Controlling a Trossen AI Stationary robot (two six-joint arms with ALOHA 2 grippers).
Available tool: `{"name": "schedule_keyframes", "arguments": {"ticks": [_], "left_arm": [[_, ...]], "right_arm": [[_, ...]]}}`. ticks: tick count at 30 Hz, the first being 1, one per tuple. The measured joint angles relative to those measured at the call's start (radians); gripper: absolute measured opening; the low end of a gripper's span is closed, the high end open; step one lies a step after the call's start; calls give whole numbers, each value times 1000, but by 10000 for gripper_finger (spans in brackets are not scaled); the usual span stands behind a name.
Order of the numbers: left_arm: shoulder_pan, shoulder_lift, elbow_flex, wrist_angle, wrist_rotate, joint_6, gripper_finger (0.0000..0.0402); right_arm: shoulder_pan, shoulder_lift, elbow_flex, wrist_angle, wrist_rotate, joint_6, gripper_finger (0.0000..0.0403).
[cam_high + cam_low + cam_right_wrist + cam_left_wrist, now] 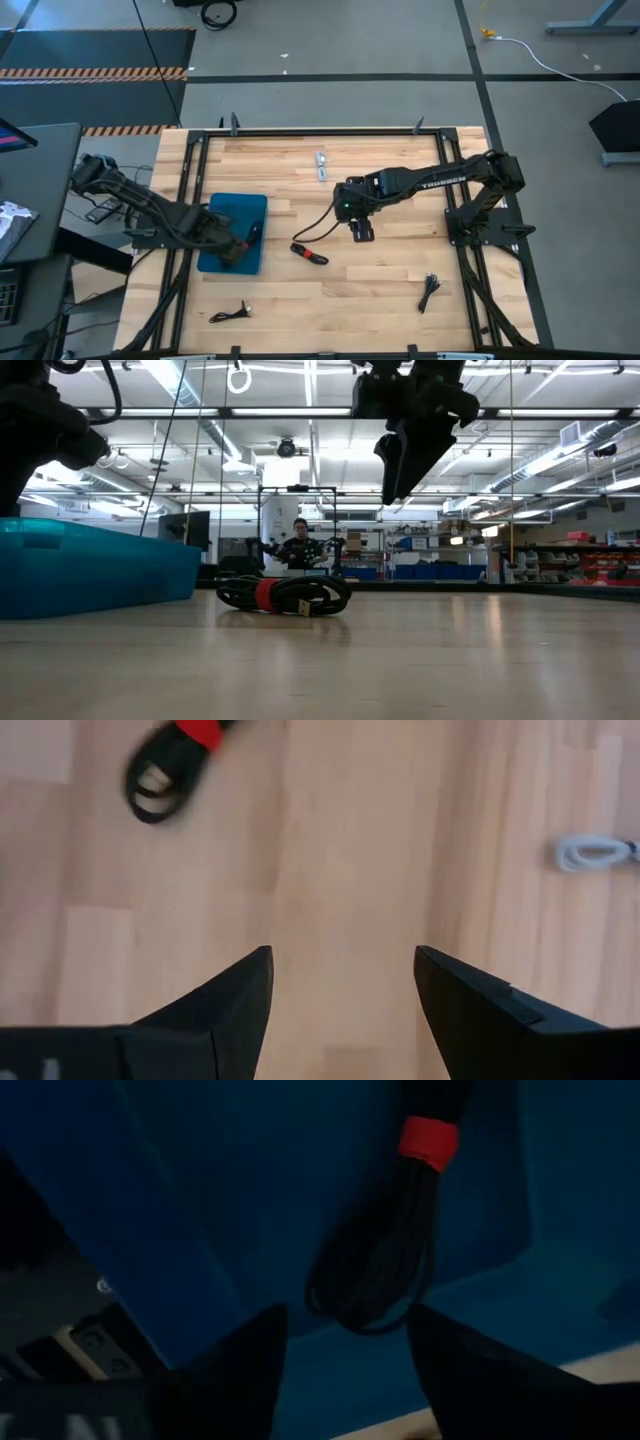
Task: Pick and place USB-C Cables
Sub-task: Put the middle black charger cable into the blue bin
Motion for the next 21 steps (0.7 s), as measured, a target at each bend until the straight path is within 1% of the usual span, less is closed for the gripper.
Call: {"name": "schedule_keyframes", "arguments": {"ticks": [3,6,9,11,14,17,19,21], "left_arm": [[16,-17,0,0,4,109,237],[37,-29,10,-8,-33,227,238],[52,-40,56,-4,-124,385,229],[55,-40,104,-7,-202,504,223],[54,-40,196,-2,-359,658,215],[54,-39,269,47,-507,797,211],[50,-39,298,124,-559,918,211],[47,-39,307,194,-591,1038,211]], "right_arm": [[18,0,0,51,-61,25,248],[50,0,0,97,-59,30,248],[96,18,0,137,-5,-15,248],[128,46,0,170,9,-31,248],[172,93,0,234,8,-8,248],[208,146,0,293,7,39,248],[226,179,0,312,12,62,248],[241,209,0,324,38,74,248]]}}
